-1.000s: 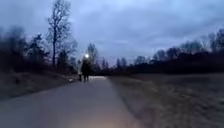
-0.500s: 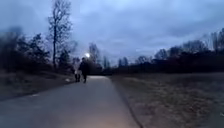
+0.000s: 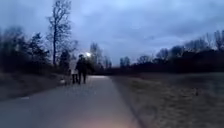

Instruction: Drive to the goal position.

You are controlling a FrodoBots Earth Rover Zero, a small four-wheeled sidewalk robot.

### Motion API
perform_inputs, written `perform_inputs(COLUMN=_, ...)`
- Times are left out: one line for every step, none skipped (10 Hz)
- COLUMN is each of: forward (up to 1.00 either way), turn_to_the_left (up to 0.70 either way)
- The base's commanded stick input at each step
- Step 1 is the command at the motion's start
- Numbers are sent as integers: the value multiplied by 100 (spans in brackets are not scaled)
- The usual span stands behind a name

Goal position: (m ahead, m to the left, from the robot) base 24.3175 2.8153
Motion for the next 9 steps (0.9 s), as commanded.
perform_inputs(forward=100, turn_to_the_left=0)
perform_inputs(forward=100, turn_to_the_left=0)
perform_inputs(forward=100, turn_to_the_left=0)
perform_inputs(forward=100, turn_to_the_left=0)
perform_inputs(forward=100, turn_to_the_left=0)
perform_inputs(forward=100, turn_to_the_left=0)
perform_inputs(forward=100, turn_to_the_left=0)
perform_inputs(forward=100, turn_to_the_left=0)
perform_inputs(forward=100, turn_to_the_left=0)
